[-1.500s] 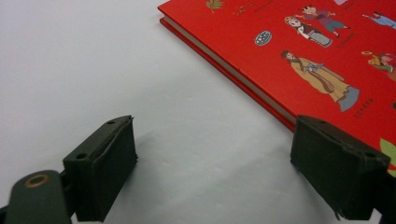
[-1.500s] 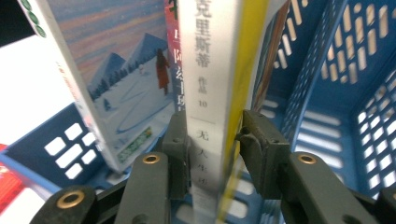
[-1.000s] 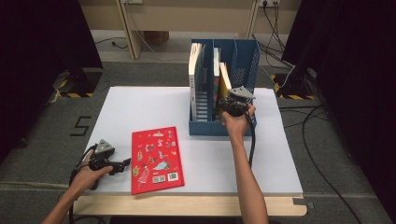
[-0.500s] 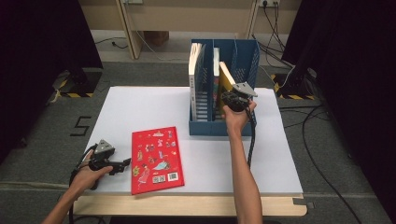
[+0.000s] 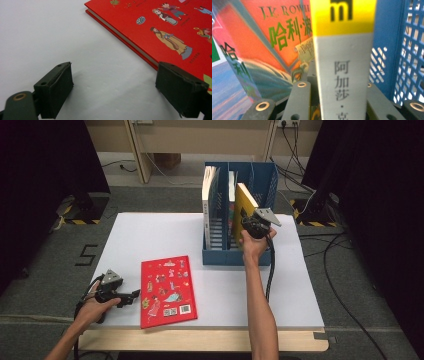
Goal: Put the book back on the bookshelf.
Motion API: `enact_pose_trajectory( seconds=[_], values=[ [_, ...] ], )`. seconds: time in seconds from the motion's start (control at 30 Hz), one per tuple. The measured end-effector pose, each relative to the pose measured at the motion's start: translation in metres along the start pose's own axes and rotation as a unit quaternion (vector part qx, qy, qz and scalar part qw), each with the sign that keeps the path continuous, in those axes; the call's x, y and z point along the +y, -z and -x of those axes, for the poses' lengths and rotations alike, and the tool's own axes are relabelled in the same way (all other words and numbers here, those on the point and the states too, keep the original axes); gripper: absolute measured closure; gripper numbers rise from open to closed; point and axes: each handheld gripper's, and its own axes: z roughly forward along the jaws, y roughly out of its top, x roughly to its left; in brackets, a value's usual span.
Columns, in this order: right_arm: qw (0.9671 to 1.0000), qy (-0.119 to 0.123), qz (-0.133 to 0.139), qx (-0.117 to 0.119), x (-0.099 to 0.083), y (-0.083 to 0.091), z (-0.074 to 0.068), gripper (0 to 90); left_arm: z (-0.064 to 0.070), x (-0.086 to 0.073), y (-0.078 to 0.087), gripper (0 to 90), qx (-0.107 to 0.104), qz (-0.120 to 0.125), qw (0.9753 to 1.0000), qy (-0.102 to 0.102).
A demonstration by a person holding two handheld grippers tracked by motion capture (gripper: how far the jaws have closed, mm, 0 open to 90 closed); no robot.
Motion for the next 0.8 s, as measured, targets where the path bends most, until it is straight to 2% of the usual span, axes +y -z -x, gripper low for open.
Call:
enact_pose_trajectory(
  seconds=[0.17, 0.4, 0.67, 0.8],
  values=[
    [0.9998, 0.004, 0.018, -0.006, 0.008, -0.005, -0.005, 74.7, 0.000, 0.000, 0.000, 13.0, 0.000, 0.000, 1.0000, 0.000],
    [0.9994, 0.009, 0.030, -0.016, 0.012, -0.018, -0.008, 74.8, 0.000, 0.000, 0.000, 13.0, 0.000, 0.000, 1.0000, 0.000],
    [0.9991, 0.020, 0.023, -0.030, 0.007, -0.032, -0.012, 74.8, 0.000, 0.000, 0.000, 13.0, 0.000, 0.000, 1.0000, 0.000],
    [0.9990, 0.027, 0.005, -0.037, 0.000, -0.039, -0.013, 74.7, 0.000, 0.000, 0.000, 13.0, 0.000, 0.000, 1.0000, 0.000]
  ],
)
